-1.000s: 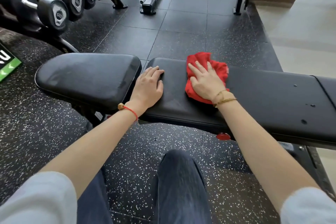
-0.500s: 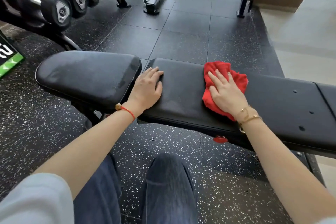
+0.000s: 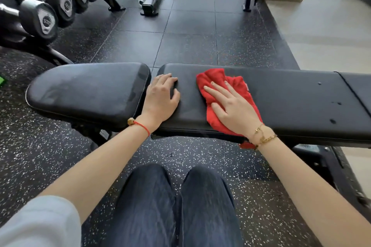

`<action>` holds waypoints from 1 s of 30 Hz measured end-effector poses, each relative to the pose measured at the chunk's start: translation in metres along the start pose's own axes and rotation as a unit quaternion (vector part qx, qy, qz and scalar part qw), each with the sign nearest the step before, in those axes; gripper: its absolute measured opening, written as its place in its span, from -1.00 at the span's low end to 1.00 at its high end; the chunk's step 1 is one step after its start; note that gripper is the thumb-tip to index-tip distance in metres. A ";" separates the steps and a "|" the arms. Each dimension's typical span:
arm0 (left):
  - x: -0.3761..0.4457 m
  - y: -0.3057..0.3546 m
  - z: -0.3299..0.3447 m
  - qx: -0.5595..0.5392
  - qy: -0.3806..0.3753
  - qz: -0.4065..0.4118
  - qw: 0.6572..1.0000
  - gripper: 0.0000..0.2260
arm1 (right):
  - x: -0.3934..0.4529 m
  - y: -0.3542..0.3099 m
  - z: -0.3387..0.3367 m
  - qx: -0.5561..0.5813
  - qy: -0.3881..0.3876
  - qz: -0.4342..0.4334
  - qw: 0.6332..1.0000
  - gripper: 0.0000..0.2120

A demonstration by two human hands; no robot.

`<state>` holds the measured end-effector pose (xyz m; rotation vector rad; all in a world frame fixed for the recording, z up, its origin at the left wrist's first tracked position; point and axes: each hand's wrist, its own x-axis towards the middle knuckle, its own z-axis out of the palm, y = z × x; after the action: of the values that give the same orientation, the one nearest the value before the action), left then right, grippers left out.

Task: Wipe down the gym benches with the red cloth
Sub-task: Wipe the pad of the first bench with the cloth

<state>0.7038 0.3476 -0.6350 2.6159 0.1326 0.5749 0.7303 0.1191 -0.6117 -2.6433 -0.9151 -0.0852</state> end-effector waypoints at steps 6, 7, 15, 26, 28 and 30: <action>-0.001 -0.001 0.000 -0.006 0.011 0.007 1.000 -0.70 | 0.024 0.029 -0.010 0.008 0.001 0.149 0.989 -0.53; -0.001 -0.001 0.001 -0.007 0.012 0.008 1.000 -0.70 | 0.035 0.026 -0.008 0.007 -0.002 0.166 0.986 -0.53; 0.000 -0.004 0.003 -0.015 0.019 0.005 1.000 -0.72 | 0.044 -0.028 0.013 0.005 -0.018 0.067 0.998 -0.51; -0.002 -0.006 0.002 -0.032 0.013 0.006 0.999 -0.71 | 0.009 0.039 -0.014 0.018 0.018 0.155 0.988 -0.54; -0.002 -0.005 0.001 -0.030 0.013 0.000 0.999 -0.72 | 0.033 0.044 -0.012 0.008 0.012 0.199 0.980 -0.53; -0.002 -0.003 0.001 -0.031 0.016 -0.005 0.999 -0.72 | 0.054 0.036 -0.004 -0.009 0.002 0.202 0.979 -0.51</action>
<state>0.7026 0.3494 -0.6380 2.5456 0.1352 0.6093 0.7957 0.1229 -0.6096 -2.7865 -0.3621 0.0011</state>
